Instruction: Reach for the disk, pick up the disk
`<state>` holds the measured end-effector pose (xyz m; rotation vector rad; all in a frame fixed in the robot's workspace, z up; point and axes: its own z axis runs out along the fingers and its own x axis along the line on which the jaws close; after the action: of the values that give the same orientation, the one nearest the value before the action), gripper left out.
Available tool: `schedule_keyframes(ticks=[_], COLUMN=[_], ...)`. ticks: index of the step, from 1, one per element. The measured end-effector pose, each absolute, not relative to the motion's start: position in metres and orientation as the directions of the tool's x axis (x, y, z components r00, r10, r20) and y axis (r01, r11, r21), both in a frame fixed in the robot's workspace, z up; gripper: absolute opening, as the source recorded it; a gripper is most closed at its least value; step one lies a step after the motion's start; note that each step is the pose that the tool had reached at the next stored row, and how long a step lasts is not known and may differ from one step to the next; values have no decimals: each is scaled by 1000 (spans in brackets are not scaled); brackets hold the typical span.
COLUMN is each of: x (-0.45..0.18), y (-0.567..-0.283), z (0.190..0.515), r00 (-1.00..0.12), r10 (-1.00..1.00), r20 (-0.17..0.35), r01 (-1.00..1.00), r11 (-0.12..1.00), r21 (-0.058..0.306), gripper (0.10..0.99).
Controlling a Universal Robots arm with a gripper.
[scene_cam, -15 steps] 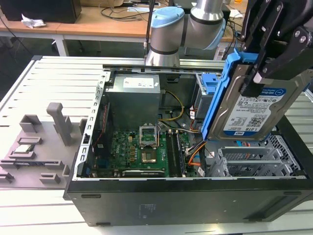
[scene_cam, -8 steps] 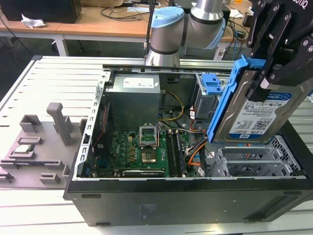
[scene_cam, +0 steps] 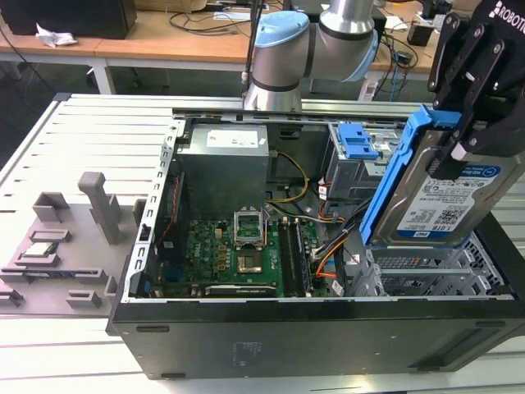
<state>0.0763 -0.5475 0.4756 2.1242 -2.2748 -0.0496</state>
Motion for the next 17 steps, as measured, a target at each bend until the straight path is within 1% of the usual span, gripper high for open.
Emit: schedule_keyframes(ticks=[11, 17], x=[95, 99], y=[-547, -547], z=[459, 458], r00=[-68, -68], r10=[-998, -998], r20=[1, 2], r01=[-997, -997], r11=[68, 68], r21=[43, 44], gripper=[369, 369])
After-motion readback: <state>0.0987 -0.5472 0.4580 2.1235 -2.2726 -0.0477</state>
